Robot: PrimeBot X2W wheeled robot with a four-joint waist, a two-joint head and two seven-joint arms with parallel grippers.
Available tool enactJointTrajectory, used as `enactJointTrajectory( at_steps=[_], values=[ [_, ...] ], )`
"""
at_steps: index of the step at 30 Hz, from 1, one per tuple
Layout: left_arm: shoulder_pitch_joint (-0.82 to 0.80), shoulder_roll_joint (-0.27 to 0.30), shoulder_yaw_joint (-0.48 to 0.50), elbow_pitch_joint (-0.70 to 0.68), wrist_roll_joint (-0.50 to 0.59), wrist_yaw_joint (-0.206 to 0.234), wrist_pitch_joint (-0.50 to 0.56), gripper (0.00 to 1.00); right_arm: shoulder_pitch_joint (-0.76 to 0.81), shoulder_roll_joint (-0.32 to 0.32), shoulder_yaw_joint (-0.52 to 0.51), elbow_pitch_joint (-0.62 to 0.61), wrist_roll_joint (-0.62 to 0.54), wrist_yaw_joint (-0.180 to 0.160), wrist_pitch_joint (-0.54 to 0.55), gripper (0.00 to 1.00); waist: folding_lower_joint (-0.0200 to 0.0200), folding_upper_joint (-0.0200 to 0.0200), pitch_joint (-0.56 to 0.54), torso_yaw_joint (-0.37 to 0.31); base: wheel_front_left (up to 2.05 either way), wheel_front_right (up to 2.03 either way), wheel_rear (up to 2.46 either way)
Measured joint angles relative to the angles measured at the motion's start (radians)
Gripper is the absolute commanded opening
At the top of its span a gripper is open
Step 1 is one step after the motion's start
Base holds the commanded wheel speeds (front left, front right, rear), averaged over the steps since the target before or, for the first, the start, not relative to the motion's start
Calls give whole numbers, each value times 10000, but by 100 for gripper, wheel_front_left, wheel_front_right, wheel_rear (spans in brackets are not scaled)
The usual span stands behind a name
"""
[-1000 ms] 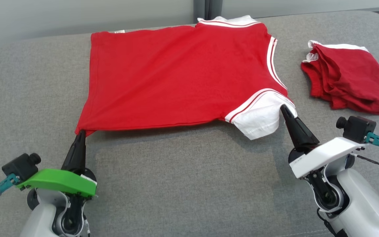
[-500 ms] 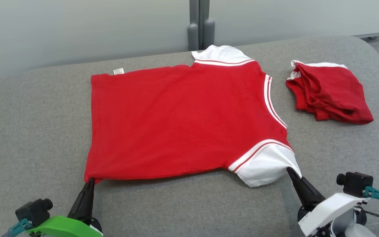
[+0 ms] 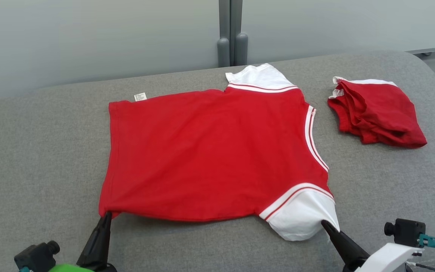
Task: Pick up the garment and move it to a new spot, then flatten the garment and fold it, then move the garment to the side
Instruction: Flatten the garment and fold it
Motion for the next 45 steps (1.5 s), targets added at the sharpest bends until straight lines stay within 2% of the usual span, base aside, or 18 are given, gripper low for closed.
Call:
enactJointTrajectory(
  at_steps=[4, 7, 21, 22, 24, 27, 28, 29, 30, 31, 33, 34, 38, 45],
  values=[
    [481, 0, -59, 42, -13, 0, 0, 0, 422, -186, -163, 330, 96, -330, 136, 0, 0, 0, -37, 21, 0, 0, 0],
    [702, 8, -65, 236, -13, 0, 0, 0, 425, -297, -441, 587, 188, -430, 130, 0, 0, 0, -35, 19, 0, 0, 0],
    [211, 19, -514, 1473, 608, 0, 2, 0, 329, 188, -159, 1914, 311, -514, 251, 0, 0, 0, 27, 105, 0, 0, 0],
    [142, 8, -533, 1523, 640, 0, 0, 0, 291, 224, -146, 1996, 259, -512, 249, 4, 0, 0, 36, 109, 0, 0, 0],
    [18, -50, -612, 1657, 771, 0, 0, 0, 178, 261, -136, 2186, 194, -514, 201, 20, 0, 0, 61, 115, 0, 0, 0],
    [-30, -113, -713, 1749, 892, 2, 0, 0, 93, 268, -148, 2364, 81, -512, 117, 49, 0, 0, 111, 119, 0, 0, 0],
    [-32, -117, -711, 1768, 897, 8, 0, 0, 90, 280, -155, 2401, 77, -512, 90, 78, 0, 0, 139, 120, 0, 0, 0],
    [-39, -115, -706, 1802, 909, 12, 0, 0, 90, 295, -165, 2431, 77, -506, 15, 100, 0, 0, 176, 122, 0, 0, 0],
    [-52, -111, -696, 1833, 938, 15, 0, 0, 87, 301, -174, 2458, 79, -483, 13, 100, 0, 0, 215, 125, 0, 0, 0],
    [-64, -113, -675, 1856, 955, 29, 0, 25, 84, 303, -192, 2497, 79, -443, -48, 100, 0, 0, 257, 128, 0, 0, 0],
    [-80, -105, -587, 1912, 961, 115, 0, 59, 84, 299, -270, 2537, 79, -441, -165, 100, 0, 0, 332, 131, 0, 0, 0],
    [-89, -84, -541, 1942, 978, 153, 0, 100, 84, 290, -318, 2552, 77, -439, -217, 100, 0, 0, 369, 130, 0, 0, 0],
    [-90, 82, -483, 1960, 1152, 282, 0, 100, 93, 146, -420, 2566, 63, -418, -326, 100, 0, 0, 500, 107, 0, 0, 0],
    [165, 343, -485, 1854, 1248, 368, 2, 100, 217, -476, -828, 2556, -173, -454, -631, 100, 0, 0, 576, -21, 0, 0, 0]
  ],
)
